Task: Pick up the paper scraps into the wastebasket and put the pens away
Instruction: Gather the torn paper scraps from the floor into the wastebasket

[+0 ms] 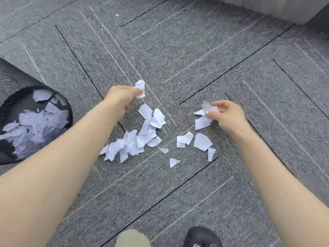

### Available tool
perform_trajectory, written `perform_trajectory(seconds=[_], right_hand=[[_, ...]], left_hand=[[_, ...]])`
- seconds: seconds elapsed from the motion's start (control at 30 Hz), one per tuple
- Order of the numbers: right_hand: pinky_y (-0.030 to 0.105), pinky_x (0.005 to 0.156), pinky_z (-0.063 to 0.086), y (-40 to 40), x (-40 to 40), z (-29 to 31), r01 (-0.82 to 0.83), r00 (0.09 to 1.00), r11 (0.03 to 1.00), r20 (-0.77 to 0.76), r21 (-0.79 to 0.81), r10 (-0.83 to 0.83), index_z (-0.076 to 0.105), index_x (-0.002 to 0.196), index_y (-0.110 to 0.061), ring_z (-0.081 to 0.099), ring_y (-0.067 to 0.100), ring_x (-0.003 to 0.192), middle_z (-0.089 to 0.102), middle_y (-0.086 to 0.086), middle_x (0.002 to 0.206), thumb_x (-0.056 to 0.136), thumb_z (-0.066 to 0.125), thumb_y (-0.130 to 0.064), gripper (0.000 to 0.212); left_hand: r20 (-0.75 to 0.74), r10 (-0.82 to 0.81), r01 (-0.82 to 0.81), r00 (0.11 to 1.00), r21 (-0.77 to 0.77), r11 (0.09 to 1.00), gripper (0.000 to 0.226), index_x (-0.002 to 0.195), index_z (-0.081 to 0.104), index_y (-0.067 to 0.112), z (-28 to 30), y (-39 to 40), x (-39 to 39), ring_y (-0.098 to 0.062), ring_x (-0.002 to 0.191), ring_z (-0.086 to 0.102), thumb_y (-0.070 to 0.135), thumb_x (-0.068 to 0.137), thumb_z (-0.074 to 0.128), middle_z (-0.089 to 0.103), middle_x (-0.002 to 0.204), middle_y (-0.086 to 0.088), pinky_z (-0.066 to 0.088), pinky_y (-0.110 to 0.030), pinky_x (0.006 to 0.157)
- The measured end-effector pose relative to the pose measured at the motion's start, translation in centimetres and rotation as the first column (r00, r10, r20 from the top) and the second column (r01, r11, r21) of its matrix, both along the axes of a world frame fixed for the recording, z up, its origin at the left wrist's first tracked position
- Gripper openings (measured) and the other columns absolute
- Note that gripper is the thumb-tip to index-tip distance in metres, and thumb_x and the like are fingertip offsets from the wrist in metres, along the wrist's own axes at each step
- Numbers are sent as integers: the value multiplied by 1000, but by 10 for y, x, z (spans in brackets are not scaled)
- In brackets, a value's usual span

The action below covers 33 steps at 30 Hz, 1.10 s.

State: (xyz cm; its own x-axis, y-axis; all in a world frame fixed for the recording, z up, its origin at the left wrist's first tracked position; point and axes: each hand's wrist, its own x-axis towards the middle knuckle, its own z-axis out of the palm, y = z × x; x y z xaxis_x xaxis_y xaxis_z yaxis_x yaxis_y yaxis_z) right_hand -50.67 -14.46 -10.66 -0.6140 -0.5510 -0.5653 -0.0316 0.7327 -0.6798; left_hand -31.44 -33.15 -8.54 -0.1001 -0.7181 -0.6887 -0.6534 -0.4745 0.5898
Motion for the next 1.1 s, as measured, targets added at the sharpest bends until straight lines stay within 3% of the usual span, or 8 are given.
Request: perform_trajectory(seconds=[0.17,0.27,0.4,0.5,0.6,0.7,0.8,1.1], right_hand=[[34,87,28,11,17,-13,-128,940,984,-300,127,161,59,108,-25,51,15,85,53,-4,93,78,65,-19,31],[43,95,37,13,18,-15,-138,895,979,-404,147,187,61,104,-20,48,26,106,47,4,111,77,67,-23,28],[46,101,34,10,15,-13,-197,875,966,-413,170,251,52,124,-20,36,31,122,39,7,135,76,71,-23,52],[46,99,39,6,9,-13,-232,876,953,-384,197,292,49,126,-19,44,32,117,46,9,128,76,72,-22,55],[36,71,45,2,9,-11,-254,904,953,-310,162,294,51,114,-15,54,21,83,56,1,92,78,67,-13,39],[28,51,30,1,8,-10,-270,907,944,-279,188,315,56,95,-13,46,17,65,48,-5,71,79,63,-10,18],[27,50,26,5,7,-13,-256,907,954,-301,158,293,57,75,-12,43,19,62,51,3,77,76,67,-14,10],[30,60,36,29,27,8,20,1000,999,-1,-39,-20,57,90,-5,49,18,68,56,3,77,82,67,-15,16]], left_hand=[[221,-422,443,879,-56,895,6,78,65,25,3,34,-14,-25,104,55,29,81,67,60,111,-5,46,-34,89],[332,-447,513,831,-145,846,13,72,65,21,-9,61,-12,-31,123,41,26,84,65,52,128,-6,36,-42,100],[391,-455,585,800,-340,737,13,83,71,6,-23,82,-2,-31,119,44,4,83,58,46,134,-8,43,-38,89],[352,-431,545,831,-362,756,16,82,64,0,-26,85,-2,-32,101,50,-6,82,50,44,123,-12,37,-32,75],[312,-414,508,855,-349,787,17,80,51,5,-22,88,-5,-25,78,44,-9,82,42,40,100,-9,31,-30,64],[282,-392,469,876,-303,830,21,77,43,11,-23,89,-2,-24,73,40,-9,81,39,45,78,-4,24,-32,53],[216,-330,380,919,-264,887,23,82,40,15,-23,87,6,-22,59,36,-7,83,39,42,66,0,23,-30,48],[-33,-129,125,991,-105,987,29,102,52,23,5,90,27,-19,67,49,2,82,56,52,88,-2,36,-25,54]])
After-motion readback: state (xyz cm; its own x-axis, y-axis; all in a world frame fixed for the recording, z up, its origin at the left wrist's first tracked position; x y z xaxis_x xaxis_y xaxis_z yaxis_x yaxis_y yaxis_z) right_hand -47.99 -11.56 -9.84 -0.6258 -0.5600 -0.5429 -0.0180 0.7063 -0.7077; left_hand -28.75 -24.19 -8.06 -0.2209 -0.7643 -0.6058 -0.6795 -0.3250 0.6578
